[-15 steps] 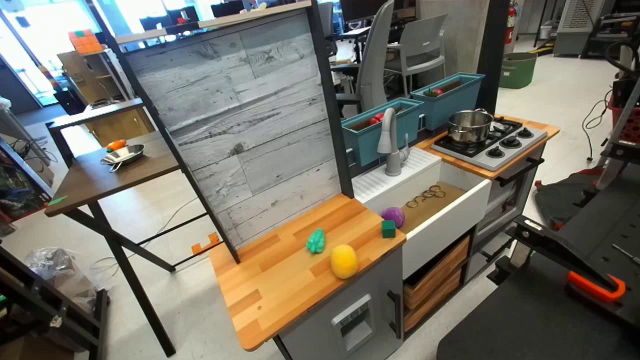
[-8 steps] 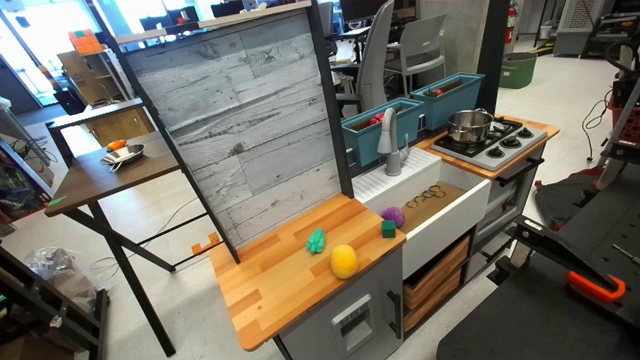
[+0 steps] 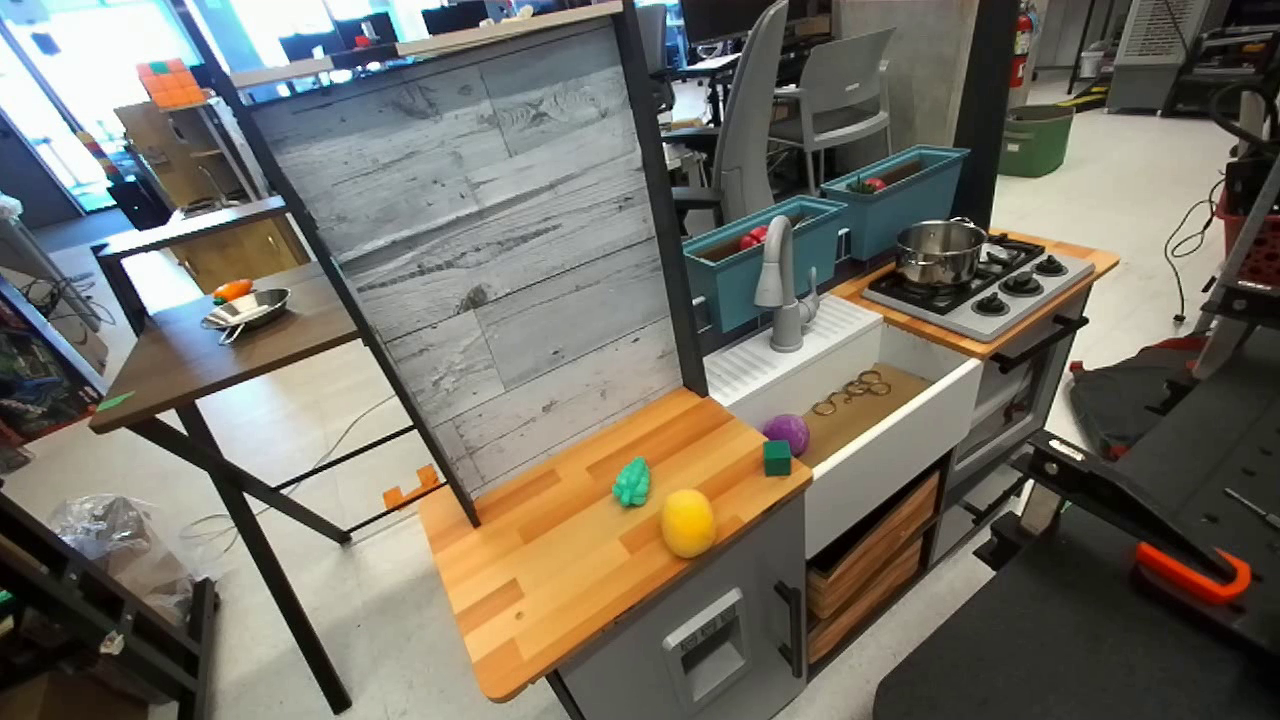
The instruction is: Push the faucet to the right
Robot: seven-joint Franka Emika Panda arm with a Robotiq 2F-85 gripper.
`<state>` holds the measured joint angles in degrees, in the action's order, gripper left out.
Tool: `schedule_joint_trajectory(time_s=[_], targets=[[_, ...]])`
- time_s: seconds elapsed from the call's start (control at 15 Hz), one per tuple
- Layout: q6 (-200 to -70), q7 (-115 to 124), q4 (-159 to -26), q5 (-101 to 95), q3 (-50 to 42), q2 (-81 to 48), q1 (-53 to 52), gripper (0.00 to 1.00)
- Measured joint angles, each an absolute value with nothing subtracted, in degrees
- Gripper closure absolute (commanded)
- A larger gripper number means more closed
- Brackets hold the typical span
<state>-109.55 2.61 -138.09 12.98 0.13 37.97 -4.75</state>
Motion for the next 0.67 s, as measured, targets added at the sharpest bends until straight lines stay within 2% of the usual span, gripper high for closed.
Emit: schedule_joint_trajectory(time_s=[0.4,0.67], targets=[[-111.5,2.66,-139.39,12.71,0.92,36.53,-4.44,0.0],[-126.92,5.24,-144.99,9.08,3.67,28.08,-3.28,0.0]])
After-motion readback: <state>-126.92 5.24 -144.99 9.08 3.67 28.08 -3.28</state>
